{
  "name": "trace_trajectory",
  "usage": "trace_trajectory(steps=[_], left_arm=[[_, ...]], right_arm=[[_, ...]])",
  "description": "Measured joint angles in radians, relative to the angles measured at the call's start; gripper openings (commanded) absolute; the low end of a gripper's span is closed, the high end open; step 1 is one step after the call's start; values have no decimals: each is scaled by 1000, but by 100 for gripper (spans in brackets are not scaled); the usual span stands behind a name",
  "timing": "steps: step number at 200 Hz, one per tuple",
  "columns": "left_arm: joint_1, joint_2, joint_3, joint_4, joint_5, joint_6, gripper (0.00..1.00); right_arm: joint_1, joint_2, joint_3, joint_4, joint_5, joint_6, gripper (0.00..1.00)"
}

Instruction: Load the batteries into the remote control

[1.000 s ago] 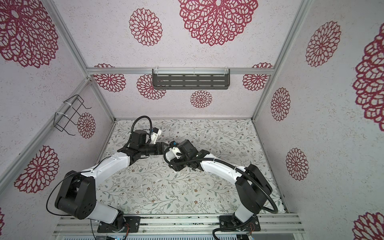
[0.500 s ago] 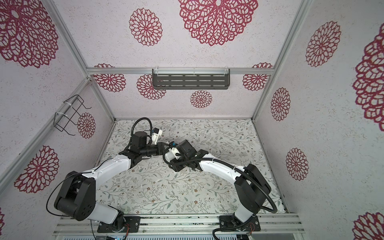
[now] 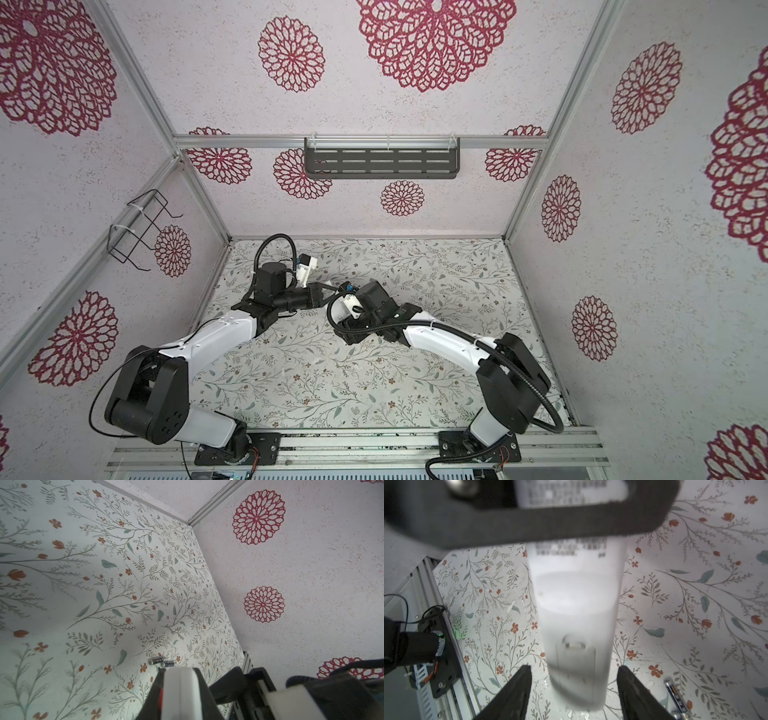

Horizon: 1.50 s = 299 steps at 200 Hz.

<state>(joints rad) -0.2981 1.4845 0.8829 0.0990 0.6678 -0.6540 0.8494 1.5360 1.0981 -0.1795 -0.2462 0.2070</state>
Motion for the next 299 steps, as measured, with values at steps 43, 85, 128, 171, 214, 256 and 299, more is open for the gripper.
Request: trace_trajectory(steps=[43, 85, 128, 171, 214, 256, 299], left_arm=[[80, -33, -2, -37, 29, 6, 0], [124, -56, 3, -54, 130, -13, 0], [142, -58, 126, -320, 212, 112, 0], [143, -71, 148, -480, 295, 206, 0], [137, -121, 105, -502, 260, 221, 0], [58, -323, -121, -236, 30, 109, 0], [-6, -394, -381, 137, -237, 14, 0]], right_arm=[[-35, -135, -63, 51, -88, -13, 85], [-78, -145, -95, 66, -131, -23, 87], [-81, -173, -108, 60, -207, -175, 99], [-57, -213, -117, 54, -227, -377, 99], [-36, -171, -84, 74, -214, -394, 97], [-48, -63, -15, 150, -180, -95, 97], [-46, 10, -40, 238, -147, 217, 96]])
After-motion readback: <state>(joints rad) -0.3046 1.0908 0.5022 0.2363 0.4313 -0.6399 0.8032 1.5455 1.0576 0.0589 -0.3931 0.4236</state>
